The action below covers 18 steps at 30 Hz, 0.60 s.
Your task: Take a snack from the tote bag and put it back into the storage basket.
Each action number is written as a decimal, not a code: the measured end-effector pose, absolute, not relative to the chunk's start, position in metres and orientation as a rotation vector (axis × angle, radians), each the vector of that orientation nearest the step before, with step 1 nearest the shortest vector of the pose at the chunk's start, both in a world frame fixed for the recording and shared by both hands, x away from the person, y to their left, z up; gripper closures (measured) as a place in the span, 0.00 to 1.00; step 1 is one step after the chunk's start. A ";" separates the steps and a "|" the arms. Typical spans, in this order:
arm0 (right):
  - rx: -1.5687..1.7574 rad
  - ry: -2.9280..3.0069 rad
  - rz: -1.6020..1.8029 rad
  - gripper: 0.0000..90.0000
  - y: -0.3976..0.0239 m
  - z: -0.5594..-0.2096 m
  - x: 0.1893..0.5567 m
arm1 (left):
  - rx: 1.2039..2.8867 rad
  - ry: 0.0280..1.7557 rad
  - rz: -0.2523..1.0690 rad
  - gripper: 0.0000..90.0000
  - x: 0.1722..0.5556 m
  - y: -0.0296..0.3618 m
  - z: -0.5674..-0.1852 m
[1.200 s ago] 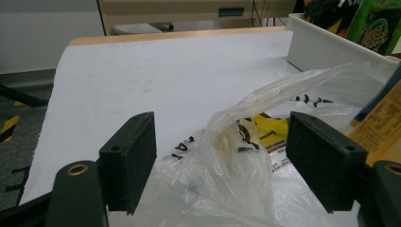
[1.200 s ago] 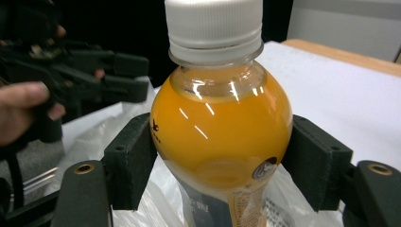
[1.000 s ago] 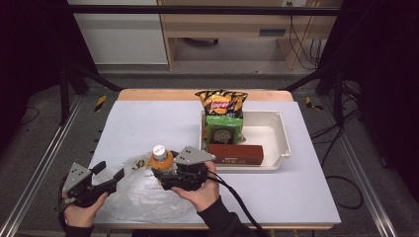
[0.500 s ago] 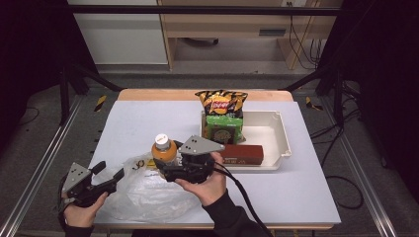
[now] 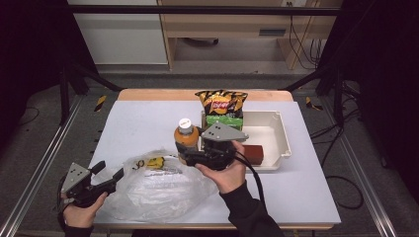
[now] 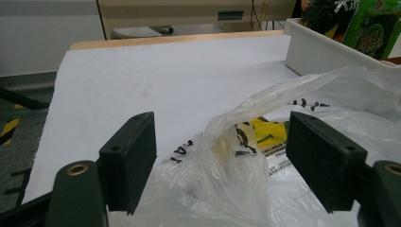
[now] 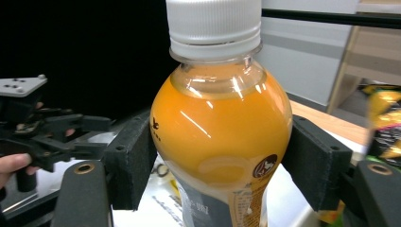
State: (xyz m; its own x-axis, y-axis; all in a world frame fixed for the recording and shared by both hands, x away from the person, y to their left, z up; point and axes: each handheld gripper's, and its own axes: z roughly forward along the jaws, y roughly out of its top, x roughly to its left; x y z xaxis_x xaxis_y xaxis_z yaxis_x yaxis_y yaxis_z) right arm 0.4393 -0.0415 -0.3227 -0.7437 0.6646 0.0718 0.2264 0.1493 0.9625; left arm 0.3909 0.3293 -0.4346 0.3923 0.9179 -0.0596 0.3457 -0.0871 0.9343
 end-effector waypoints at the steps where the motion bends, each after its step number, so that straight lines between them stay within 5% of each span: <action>1: 0.855 2.055 1.618 0.34 -0.046 -0.322 0.440 | 1.645 1.135 0.712 0.27 0.391 0.329 -0.435; 18: 0.969 1.953 1.555 0.34 -0.111 -0.324 0.452 | 1.646 1.136 0.714 0.27 0.391 0.329 -0.435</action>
